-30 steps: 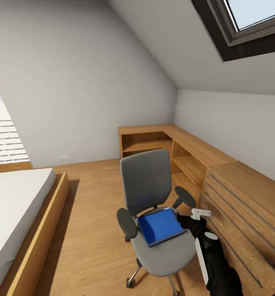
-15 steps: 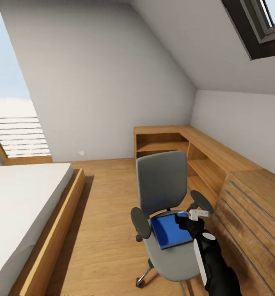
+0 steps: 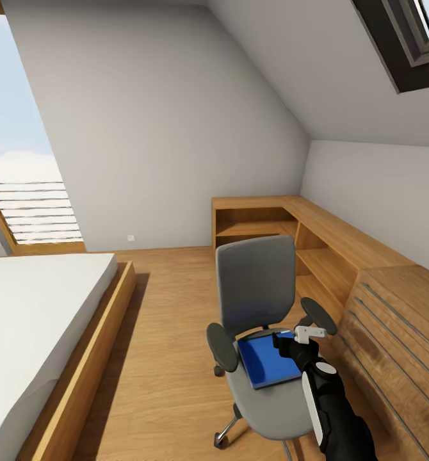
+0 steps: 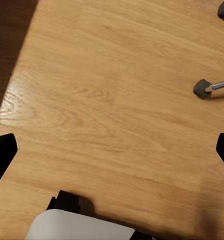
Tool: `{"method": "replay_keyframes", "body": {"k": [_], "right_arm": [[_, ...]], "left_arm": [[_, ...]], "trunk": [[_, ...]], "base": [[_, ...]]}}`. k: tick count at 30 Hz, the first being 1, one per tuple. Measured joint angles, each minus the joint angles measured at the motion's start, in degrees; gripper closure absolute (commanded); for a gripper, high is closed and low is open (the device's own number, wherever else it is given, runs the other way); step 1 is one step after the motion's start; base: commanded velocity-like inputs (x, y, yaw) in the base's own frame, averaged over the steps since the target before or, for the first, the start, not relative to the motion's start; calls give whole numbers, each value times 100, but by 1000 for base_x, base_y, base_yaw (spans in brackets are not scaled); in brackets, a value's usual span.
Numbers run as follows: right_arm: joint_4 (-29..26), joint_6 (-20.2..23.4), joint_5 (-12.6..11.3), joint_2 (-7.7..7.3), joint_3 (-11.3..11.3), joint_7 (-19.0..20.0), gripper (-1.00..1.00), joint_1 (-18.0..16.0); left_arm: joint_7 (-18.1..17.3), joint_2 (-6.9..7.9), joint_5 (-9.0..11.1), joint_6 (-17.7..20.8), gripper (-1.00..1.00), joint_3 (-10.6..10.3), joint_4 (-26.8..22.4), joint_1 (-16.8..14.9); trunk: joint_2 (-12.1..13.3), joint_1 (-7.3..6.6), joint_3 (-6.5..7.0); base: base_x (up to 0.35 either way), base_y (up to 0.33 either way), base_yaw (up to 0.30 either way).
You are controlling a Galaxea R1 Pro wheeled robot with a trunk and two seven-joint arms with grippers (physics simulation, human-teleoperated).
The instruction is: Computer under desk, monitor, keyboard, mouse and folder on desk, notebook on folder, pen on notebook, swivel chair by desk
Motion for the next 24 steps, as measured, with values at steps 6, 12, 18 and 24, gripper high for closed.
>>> {"method": "replay_keyframes", "body": {"k": [6,12,18,24], "right_arm": [[1,-1,0,-3,-2,1,-100,0],[1,-1,0,-5,-3,1,-100,0],[4,0,0,-4,-3,4,-100,0],[8,0,0,-4,0,1,-100,0]], "left_arm": [[1,5,4,-12,-100,0,0,0],[1,6,6,-16,-100,0,0,0],[2,6,8,-15,-100,0,0,0],[6,6,8,-15,-100,0,0,0]], "trunk": [[0,-2,0],[0,-2,0],[0,-2,0],[0,-2,0]], "base": [[168,58,0],[278,109,0],[292,25,0],[280,-29,0]]}}
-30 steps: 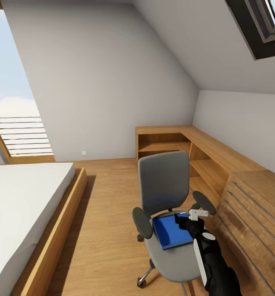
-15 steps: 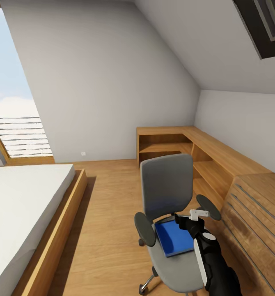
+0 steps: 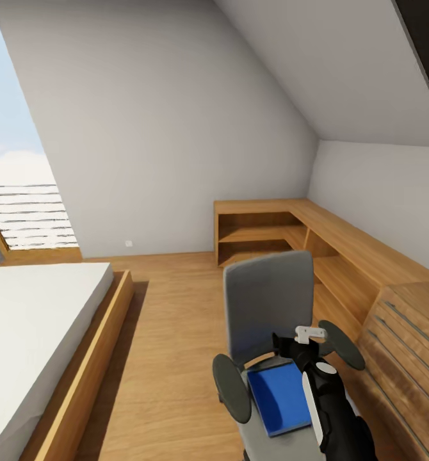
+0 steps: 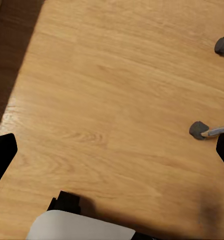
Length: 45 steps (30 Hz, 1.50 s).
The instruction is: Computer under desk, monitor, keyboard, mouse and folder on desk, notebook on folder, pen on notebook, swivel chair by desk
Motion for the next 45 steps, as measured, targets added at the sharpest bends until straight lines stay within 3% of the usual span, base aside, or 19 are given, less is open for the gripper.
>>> {"method": "replay_keyframes", "body": {"k": [20,27,31,34,36,38,39,42,45], "right_arm": [[122,-6,9,-30,-9,8,-100,0],[364,2,27,-52,-21,-21,-100,0],[594,22,49,-113,-24,-318,-100,-17],[775,14,51,-142,-27,-704,-100,-59],[953,5,41,-195,-28,-854,-100,-176],[1396,-12,21,-311,-29,-953,-100,-510],[1540,-21,14,-344,-29,-968,-100,-610],[2474,-346,-23,-591,-24,-1013,-100,-1154],[2851,-611,-32,-691,-26,-1020,-100,-1315]], "left_arm": [[-4,13,5,-5,-100,7,0,0],[-5,98,21,-17,-100,25,-26,0],[-3,122,19,16,-100,18,-98,0],[-5,121,1,184,-100,20,-496,-1],[-9,123,-7,800,-100,15,-989,-2],[-13,125,-7,1814,-100,4,-1674,-3],[-12,125,-9,2094,-100,1,-1875,-1],[-18,132,-11,3544,-100,1,-3100,-5],[61,140,-18,4680,-100,8,-4258,-3]], "trunk": [[1,3,0],[1,3,0],[-158,90,-71],[-279,156,-125],[-359,200,-161],[-439,244,-196],[-479,266,-215],[-599,332,-267],[-720,398,-322]], "base": [[79,-40,0],[3,0,0],[0,0,0],[0,0,0],[0,0,0],[0,0,0],[0,0,0],[0,0,0],[0,0,0]]}}
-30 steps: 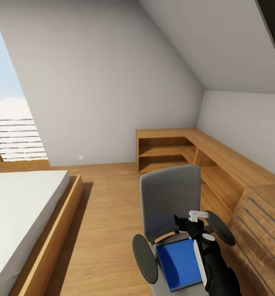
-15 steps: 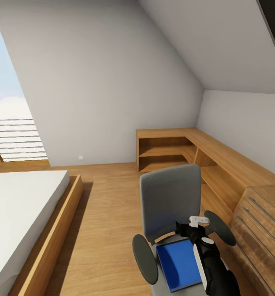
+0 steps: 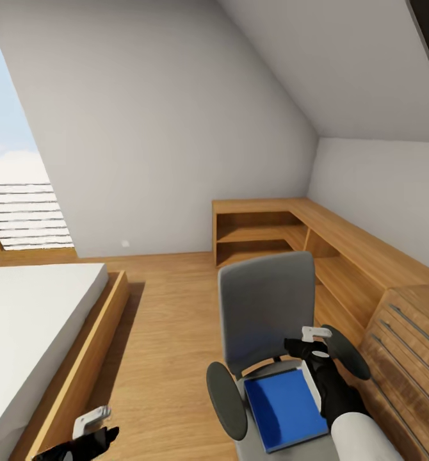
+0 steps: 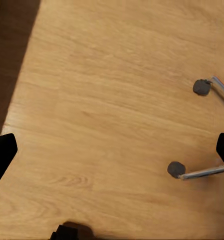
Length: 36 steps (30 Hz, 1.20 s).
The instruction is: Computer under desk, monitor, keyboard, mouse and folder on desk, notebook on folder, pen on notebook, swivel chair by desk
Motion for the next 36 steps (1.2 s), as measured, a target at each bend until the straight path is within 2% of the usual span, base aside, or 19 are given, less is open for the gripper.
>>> {"method": "replay_keyframes", "body": {"k": [1,5,7,10,12,15,18,22,23,27,36], "right_arm": [[23,-15,-1,-10,-1,0,-100,-8],[277,-49,-2,-144,-11,-10,-100,-36],[330,-38,-4,-202,-17,-10,-100,-38],[365,-27,-5,-309,-61,15,-100,-40],[373,-20,-50,-392,-113,28,-100,-40],[372,33,-257,-470,-153,39,-100,-40],[374,142,-428,-552,-160,95,-100,-40],[370,275,-656,-678,-165,425,-100,-40],[372,306,-729,-751,-164,601,-100,-41],[374,349,-854,-898,-149,971,-100,-40],[378,428,-895,-954,-155,1130,-100,-40]], "left_arm": [[49,1,-1,190,-100,1,-167,1],[695,-66,35,1796,-100,-42,-1383,-31],[788,-139,42,2106,-100,-96,-1635,-99],[849,-219,42,2372,-100,-176,-1837,-242],[864,-294,43,2445,-100,-289,-1913,-290],[871,-469,38,2475,-100,-525,-2048,-314],[873,-534,38,2475,-100,-591,-2084,-319],[866,-566,44,2468,-100,-622,-2100,-321],[866,-573,47,2466,-100,-628,-2103,-322],[866,-579,50,2466,-100,-628,-2107,-322],[866,-581,43,2472,-100,-622,-2098,-323]], "trunk": [[-40,22,-18],[-201,110,-90],[-281,154,-126],[-401,220,-180],[-481,264,-216],[-602,330,-270],[-722,396,-324],[-883,483,-396],[-923,505,-414],[-1083,593,-486],[-1444,791,-647]], "base": [[0,0,0],[0,0,0],[0,0,0],[0,0,0],[0,0,0],[0,0,0],[0,0,0],[0,0,0],[0,0,0],[0,0,0],[0,0,0]]}}
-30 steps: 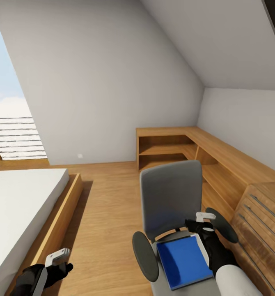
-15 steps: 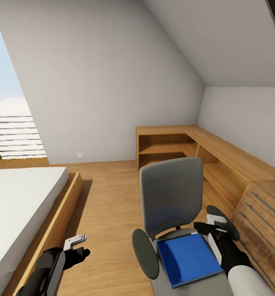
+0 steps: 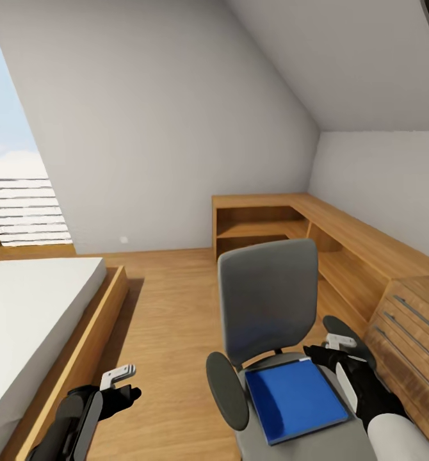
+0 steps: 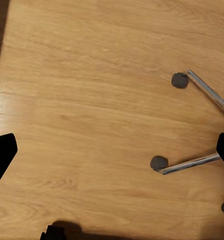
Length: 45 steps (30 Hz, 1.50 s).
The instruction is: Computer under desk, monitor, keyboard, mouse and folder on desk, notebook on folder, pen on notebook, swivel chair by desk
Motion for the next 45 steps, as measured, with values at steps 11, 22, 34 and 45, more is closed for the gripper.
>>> {"method": "replay_keyframes", "body": {"k": [11,22,34,45], "right_arm": [[6,9,4,5,24,20,-100,-1],[6,3,1,-4,27,46,-100,0],[6,-30,2,-16,11,46,-100,0],[-3,-58,-2,-25,12,55,-100,0]], "left_arm": [[0,26,-1,0,-100,16,8,0],[-11,35,-8,0,-100,13,-1,0],[-16,39,-10,-8,-100,11,-9,0],[-16,44,-8,16,-100,11,-17,0]], "trunk": [[-441,242,-198],[-883,483,-395],[-1364,747,-611],[-1805,989,-808]], "base": [[-62,-60,0],[-2,-2,0],[0,0,0],[0,0,0]]}}
